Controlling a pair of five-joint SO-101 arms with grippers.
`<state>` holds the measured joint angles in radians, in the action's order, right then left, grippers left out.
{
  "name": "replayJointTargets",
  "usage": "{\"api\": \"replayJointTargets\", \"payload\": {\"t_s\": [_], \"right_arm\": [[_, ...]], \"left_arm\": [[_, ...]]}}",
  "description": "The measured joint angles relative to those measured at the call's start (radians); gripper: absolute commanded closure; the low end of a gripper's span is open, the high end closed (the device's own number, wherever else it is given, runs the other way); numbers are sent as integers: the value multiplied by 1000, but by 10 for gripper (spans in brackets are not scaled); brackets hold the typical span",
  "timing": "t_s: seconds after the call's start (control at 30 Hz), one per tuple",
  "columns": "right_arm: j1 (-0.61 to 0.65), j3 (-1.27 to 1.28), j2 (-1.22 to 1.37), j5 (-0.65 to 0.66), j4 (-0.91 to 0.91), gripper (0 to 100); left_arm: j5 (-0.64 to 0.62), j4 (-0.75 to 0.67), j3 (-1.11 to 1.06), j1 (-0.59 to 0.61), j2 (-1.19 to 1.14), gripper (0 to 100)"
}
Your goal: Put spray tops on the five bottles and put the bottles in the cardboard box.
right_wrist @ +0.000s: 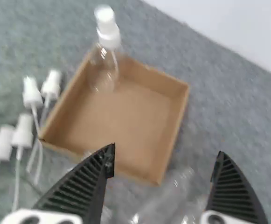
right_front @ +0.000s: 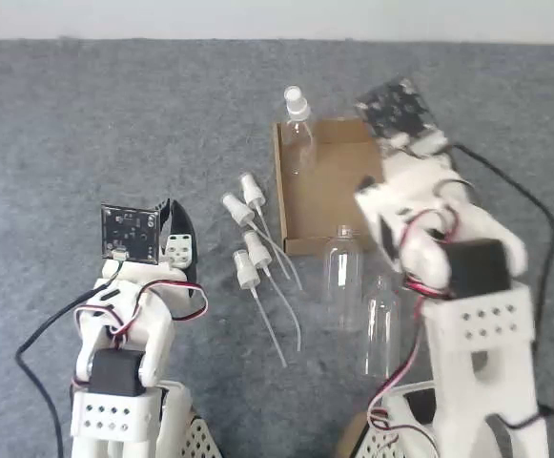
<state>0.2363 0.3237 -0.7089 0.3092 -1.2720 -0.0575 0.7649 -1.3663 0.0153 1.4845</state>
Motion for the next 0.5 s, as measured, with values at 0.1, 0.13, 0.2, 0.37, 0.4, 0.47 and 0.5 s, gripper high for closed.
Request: {"api": "replayJointTargets", "payload": {"t_s": [0.1, 0.13, 0.2, 0.37, 0.4, 0.47, 0.5], "right_arm": [[-109, -2, -11, 28, -61, 718], [-158, -2, -11, 28, -74, 718], [-258, -2, 6, 34, -86, 717], [-474, -2, 183, 83, -92, 717], [-497, -2, 235, 87, -91, 717], [-525, -2, 348, 92, -66, 717], [-532, -2, 402, 92, -52, 717]], "left_arm": [[0, 0, 0, 3, 0, 988], [0, 0, 0, -2, 0, 988], [0, 0, -5, -20, 0, 988], [0, 0, -6, -23, 0, 988], [0, 0, -6, -31, 0, 988], [0, 0, -6, -31, 0, 988], [0, 0, -6, -31, 0, 988]]}}
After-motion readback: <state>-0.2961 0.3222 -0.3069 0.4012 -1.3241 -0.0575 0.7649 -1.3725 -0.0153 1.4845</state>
